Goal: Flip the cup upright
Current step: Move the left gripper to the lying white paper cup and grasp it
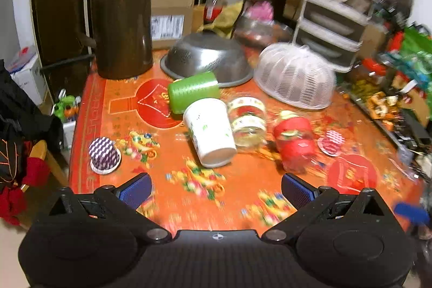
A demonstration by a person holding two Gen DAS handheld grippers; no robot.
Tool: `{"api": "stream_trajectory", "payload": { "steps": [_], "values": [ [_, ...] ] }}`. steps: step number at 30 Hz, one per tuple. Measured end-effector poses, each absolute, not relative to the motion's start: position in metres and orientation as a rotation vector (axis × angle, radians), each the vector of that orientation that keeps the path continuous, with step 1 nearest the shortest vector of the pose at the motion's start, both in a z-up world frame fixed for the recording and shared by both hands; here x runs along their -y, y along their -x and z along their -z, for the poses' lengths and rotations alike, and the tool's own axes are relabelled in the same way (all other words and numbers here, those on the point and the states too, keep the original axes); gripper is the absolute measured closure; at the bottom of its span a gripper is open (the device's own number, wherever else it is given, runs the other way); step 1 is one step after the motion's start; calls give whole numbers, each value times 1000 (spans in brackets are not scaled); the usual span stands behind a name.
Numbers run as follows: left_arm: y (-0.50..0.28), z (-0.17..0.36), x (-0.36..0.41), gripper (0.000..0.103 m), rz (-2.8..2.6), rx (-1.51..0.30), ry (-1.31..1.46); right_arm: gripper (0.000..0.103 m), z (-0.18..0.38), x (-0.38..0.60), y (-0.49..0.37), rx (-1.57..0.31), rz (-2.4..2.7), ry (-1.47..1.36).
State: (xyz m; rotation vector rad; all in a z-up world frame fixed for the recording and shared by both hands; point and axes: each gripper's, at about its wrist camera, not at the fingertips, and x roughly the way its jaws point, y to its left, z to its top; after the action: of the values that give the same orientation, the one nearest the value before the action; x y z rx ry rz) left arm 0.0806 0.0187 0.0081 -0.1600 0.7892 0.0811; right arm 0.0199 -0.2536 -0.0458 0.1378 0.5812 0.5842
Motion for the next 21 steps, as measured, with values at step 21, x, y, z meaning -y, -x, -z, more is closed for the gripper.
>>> {"api": "stream_trajectory", "payload": {
  "steps": [21],
  "values": [
    [-208, 52, -10, 22, -222, -1039, 145, 1, 64, 309, -30, -612, -578, -240]
  ]
}}
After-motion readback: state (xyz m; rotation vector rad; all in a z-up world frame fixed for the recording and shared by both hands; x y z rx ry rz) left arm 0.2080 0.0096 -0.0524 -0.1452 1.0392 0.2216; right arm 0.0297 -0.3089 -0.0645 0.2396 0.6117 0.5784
